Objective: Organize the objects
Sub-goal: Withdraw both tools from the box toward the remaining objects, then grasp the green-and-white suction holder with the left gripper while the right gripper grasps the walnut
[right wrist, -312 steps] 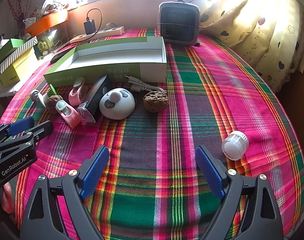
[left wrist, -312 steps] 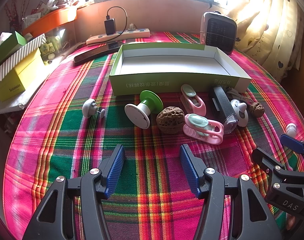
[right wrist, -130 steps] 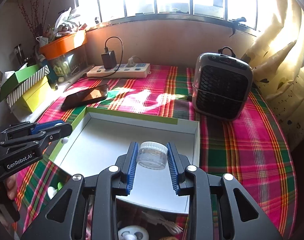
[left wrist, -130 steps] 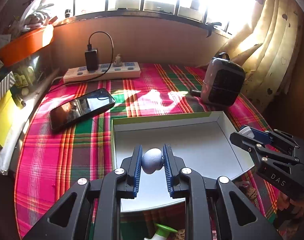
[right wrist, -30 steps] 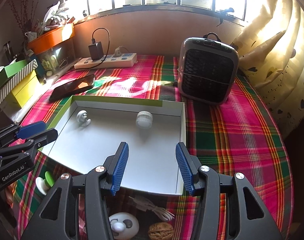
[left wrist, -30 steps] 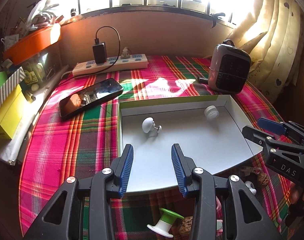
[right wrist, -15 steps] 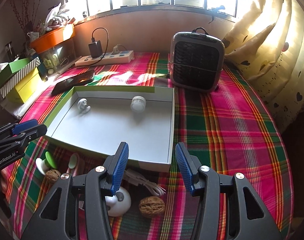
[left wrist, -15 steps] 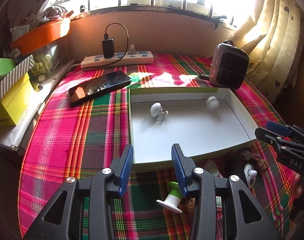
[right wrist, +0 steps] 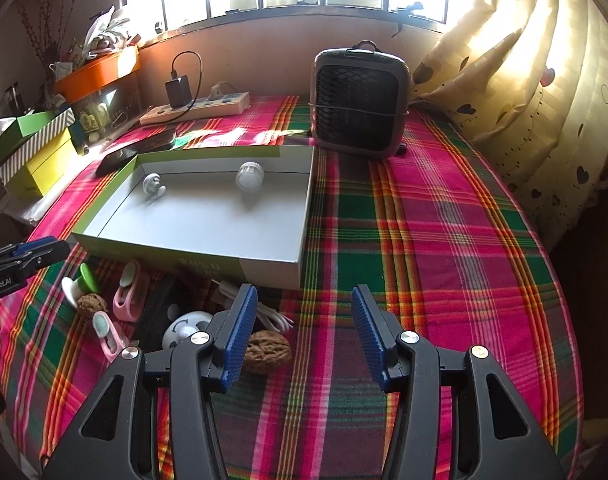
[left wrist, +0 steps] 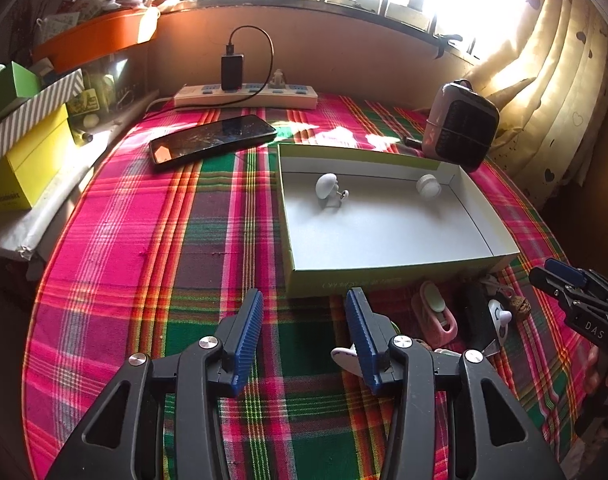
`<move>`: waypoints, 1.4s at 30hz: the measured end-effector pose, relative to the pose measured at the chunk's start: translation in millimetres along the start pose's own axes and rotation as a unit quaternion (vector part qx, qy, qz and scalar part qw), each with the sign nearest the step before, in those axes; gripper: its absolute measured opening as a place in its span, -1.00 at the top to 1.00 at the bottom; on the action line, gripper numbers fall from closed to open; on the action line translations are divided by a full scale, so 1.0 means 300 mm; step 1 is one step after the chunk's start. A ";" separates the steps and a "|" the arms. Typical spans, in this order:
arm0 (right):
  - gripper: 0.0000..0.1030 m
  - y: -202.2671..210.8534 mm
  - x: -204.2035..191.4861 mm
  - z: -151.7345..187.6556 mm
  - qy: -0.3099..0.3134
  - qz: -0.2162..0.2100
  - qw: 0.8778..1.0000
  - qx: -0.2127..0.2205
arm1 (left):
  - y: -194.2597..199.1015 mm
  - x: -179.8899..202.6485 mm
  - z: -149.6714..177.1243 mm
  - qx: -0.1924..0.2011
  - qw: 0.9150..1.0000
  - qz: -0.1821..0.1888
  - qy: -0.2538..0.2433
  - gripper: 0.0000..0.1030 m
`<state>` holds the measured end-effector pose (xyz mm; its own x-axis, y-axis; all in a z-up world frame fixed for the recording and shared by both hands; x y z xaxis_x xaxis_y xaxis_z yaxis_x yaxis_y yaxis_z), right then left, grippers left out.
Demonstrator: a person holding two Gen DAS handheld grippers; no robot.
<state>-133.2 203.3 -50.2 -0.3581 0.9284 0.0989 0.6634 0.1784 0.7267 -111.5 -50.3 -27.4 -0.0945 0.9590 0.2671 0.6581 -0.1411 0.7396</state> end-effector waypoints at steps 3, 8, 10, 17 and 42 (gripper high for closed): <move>0.02 0.003 -0.007 0.018 0.000 -0.002 1.000 -0.002 | 0.002 -0.006 0.014 -0.005 1.000 0.010 0.008 0.14; 0.02 0.011 -0.006 0.050 -0.008 -0.008 1.000 -0.004 | 0.001 0.001 0.039 -0.016 0.999 0.025 0.011 0.12; 0.02 0.015 -0.003 0.061 -0.014 -0.012 1.000 -0.004 | 0.003 0.012 0.046 -0.019 0.999 0.036 0.006 0.12; 0.02 0.011 -0.015 0.095 -0.018 -0.023 1.000 -0.011 | -0.009 0.044 0.080 -0.037 0.998 0.058 0.006 0.11; -0.10 -0.074 -0.060 0.098 0.002 -0.040 0.999 -0.035 | -0.059 0.085 0.083 -0.046 0.998 0.040 -0.018 0.09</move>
Point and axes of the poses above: each gripper's, at about its wrist camera, not at the fingertips, and y roughly against the way its jaws point, x to its right, z to its underside, the point moved 8 cm from there along -y, roughly the way its jaws point, and after that the axes turned 10 degrees about y, right-handed, at the moved point
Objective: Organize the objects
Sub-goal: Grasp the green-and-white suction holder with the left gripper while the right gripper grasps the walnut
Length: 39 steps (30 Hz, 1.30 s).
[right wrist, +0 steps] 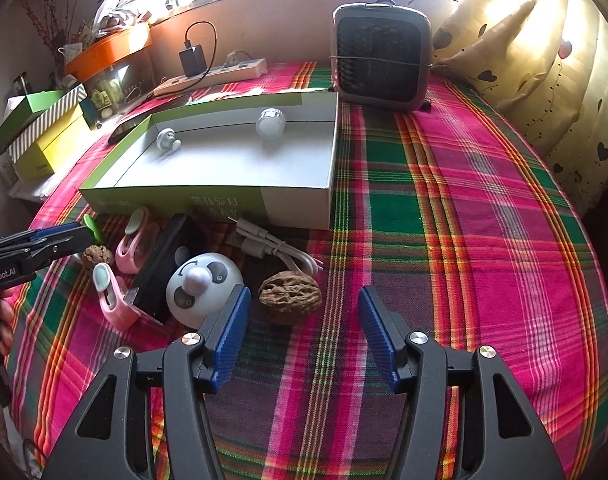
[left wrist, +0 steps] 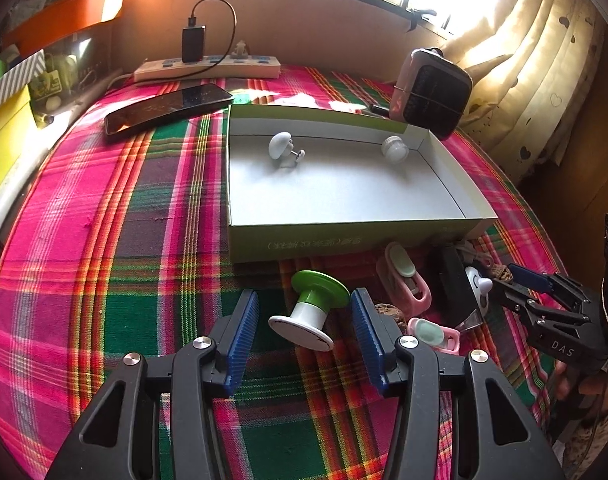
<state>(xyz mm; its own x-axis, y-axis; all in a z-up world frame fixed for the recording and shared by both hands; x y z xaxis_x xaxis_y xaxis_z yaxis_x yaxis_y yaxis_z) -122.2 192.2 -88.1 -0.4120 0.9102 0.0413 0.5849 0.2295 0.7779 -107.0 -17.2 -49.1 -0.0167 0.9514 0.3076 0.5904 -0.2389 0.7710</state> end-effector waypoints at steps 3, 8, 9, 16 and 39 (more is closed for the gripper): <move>-0.10 -0.005 0.004 -0.001 0.005 0.008 1.000 -0.003 | -0.011 -0.004 -0.002 -0.002 1.000 -0.008 0.001 0.09; -0.10 -0.007 0.007 -0.001 0.009 0.018 1.000 -0.006 | -0.024 -0.014 0.001 -0.004 1.000 -0.018 0.002 0.09; -0.10 -0.008 0.010 -0.001 0.008 0.020 1.000 -0.006 | -0.024 -0.014 -0.001 -0.004 1.000 -0.018 0.001 0.09; -0.10 -0.009 0.014 -0.002 0.009 0.028 1.000 -0.008 | -0.026 -0.019 -0.006 -0.003 1.000 -0.015 0.010 0.09; 0.37 -0.001 0.001 -0.002 0.015 0.023 1.000 -0.004 | -0.023 -0.022 -0.005 0.003 1.000 -0.022 0.006 0.19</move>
Point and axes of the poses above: each gripper's, at about its wrist camera, not at the fingertips, and y roughly against the way its jaws point, x to its right, z to its underside, the point moved 8 cm from there along -y, roughly the way its jaws point, and after that the axes turned 10 degrees about y, right-handed, at the moved point
